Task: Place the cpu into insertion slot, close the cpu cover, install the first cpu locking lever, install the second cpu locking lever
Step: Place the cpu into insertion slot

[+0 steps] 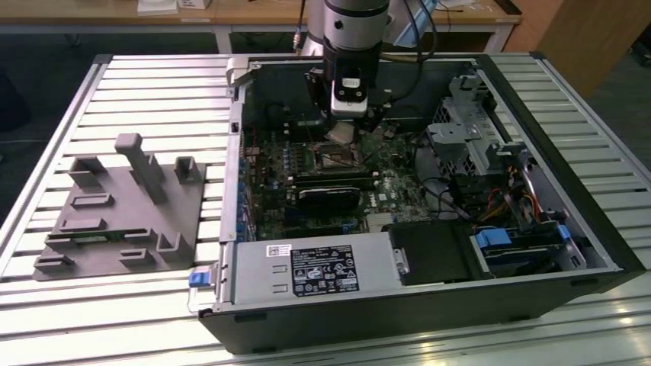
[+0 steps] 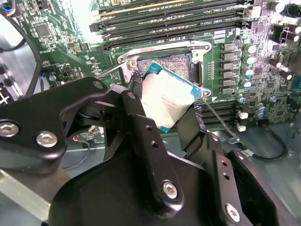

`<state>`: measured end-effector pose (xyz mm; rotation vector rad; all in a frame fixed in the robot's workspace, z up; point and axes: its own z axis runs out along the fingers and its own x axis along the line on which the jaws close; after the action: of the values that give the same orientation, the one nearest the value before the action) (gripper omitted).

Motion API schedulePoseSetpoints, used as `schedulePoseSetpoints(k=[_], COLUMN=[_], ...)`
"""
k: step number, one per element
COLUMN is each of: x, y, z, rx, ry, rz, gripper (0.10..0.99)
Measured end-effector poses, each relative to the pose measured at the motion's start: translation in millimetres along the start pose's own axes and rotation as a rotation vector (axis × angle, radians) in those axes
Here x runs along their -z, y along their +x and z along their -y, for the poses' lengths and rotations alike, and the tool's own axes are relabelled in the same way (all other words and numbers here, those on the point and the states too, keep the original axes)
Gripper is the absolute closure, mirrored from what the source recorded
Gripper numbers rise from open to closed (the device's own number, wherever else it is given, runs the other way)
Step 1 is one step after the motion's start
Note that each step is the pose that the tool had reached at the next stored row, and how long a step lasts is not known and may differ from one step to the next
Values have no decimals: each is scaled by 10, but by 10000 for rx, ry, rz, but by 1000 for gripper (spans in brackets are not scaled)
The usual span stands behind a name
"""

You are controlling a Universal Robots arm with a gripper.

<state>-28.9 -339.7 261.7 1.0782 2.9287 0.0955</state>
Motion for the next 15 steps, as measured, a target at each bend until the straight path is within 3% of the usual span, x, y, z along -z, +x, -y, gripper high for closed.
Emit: schedulePoseSetpoints(k=[9, 15], x=[-5, -6], y=[0, 0], z=[0, 0], rx=[-630, -1506], ry=[-2, -5], rz=[41, 97], gripper=[549, 549])
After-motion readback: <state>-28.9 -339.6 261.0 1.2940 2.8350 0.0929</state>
